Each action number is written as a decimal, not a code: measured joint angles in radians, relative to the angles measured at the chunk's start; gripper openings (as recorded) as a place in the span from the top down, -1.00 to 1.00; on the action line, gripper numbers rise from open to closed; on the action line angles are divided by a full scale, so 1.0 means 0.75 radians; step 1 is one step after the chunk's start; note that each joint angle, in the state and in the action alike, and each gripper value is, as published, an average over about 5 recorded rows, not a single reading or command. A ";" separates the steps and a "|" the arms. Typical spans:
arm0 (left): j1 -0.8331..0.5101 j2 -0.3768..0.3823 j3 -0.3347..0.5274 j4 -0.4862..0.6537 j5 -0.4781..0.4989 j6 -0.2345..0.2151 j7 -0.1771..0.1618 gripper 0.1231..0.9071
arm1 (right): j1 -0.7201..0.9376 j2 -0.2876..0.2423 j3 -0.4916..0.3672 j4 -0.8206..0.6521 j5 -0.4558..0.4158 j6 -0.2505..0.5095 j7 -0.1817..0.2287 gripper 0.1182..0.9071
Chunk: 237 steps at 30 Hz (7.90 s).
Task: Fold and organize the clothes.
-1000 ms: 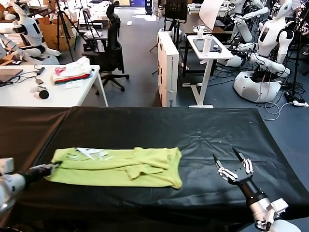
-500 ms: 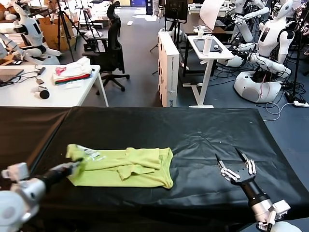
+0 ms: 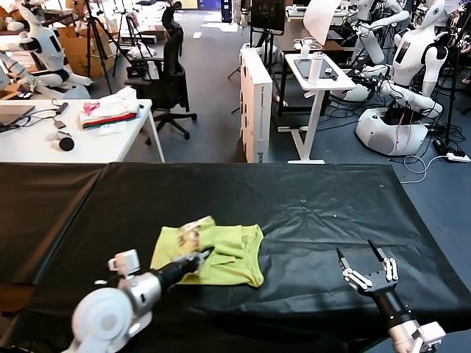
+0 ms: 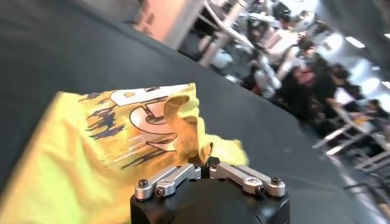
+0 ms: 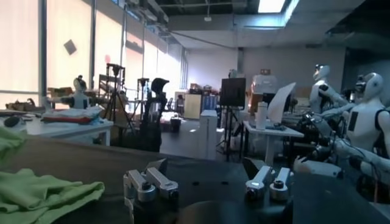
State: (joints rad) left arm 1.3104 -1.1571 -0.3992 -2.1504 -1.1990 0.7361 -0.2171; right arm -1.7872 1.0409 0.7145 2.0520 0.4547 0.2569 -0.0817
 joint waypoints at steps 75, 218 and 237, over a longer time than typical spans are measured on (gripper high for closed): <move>0.215 -0.047 -0.416 0.048 0.866 -0.446 0.382 -1.00 | 0.933 -0.004 -0.947 -0.399 -0.183 -0.409 0.245 -1.00; 0.028 -0.543 0.267 0.352 0.836 -0.467 0.105 -0.01 | 0.380 -0.124 -0.453 0.076 0.183 -0.534 0.232 -1.00; 0.030 -0.379 0.061 0.104 1.048 -0.668 0.214 -1.00 | 0.819 -0.044 -0.887 -0.115 0.593 -0.864 0.304 -1.00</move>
State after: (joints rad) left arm 1.3330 -1.4417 -0.3532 -2.0722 -0.4127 0.2354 -0.0566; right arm -1.1728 1.0080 0.0495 1.9661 0.8995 -0.3915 0.1461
